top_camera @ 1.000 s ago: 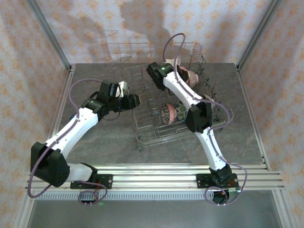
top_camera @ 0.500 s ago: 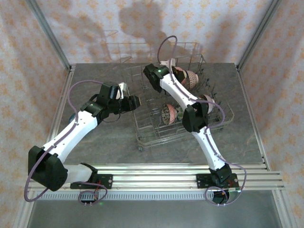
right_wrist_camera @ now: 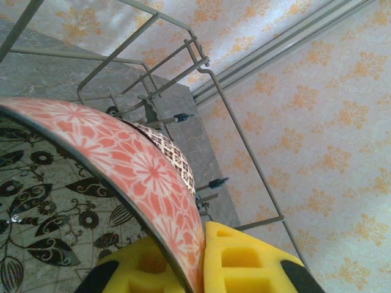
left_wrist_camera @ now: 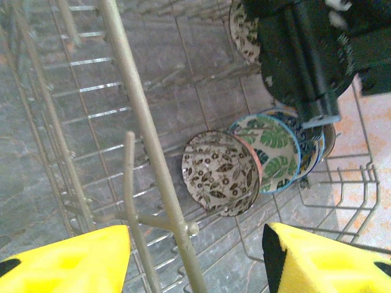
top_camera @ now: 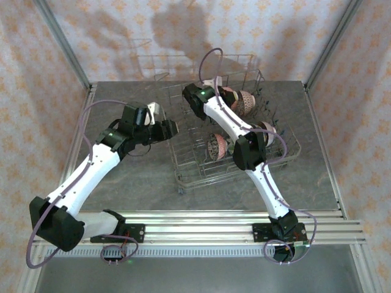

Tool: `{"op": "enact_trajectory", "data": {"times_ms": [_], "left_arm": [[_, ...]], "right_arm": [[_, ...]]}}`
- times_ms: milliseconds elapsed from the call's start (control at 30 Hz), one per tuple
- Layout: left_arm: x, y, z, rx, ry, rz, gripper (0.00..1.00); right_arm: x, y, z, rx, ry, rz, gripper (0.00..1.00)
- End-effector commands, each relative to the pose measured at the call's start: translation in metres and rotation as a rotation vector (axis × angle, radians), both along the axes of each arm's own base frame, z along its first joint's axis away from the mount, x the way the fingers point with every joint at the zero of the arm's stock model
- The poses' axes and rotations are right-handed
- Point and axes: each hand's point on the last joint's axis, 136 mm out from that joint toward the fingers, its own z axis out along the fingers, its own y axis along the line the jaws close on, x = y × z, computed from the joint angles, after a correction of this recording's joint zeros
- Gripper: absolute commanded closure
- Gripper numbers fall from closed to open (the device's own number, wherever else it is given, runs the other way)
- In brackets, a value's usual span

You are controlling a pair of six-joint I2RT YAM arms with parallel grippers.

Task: Load the bowls into the dish rack

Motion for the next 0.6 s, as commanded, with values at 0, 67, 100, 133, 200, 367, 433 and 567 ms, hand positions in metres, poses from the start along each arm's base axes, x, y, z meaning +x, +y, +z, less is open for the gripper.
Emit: {"op": "enact_trajectory", "data": {"times_ms": [0,67,100,133,200,367,433,567], "left_arm": [[-0.001,0.019,0.020,0.031,-0.040,0.044,0.39],[-0.002,0.027,0.019,0.049,-0.026,0.067,0.39],[-0.002,0.032,0.018,0.055,-0.022,0.078,0.39],[-0.003,0.035,0.017,0.060,-0.017,0.087,0.39],[-0.004,0.042,0.015,0.070,-0.010,0.110,0.39],[-0.006,0.051,0.011,0.077,0.008,0.135,0.39],[-0.007,0.055,0.009,0.086,0.016,0.150,0.39],[-0.009,0.065,0.006,0.094,0.039,0.190,0.39]], "right_arm": [[0.002,0.014,0.000,-0.015,0.006,0.031,0.90],[0.002,0.015,-0.002,0.001,0.012,0.034,0.81],[0.002,0.015,-0.004,0.009,0.018,0.036,0.80],[0.001,0.016,-0.004,0.016,0.020,0.038,0.80],[0.001,0.017,-0.007,0.028,0.033,0.043,0.77],[0.001,0.019,-0.012,0.042,0.051,0.048,0.75],[0.001,0.020,-0.016,0.046,0.063,0.052,0.72],[0.003,0.022,-0.024,0.075,0.080,0.059,0.63]]}}
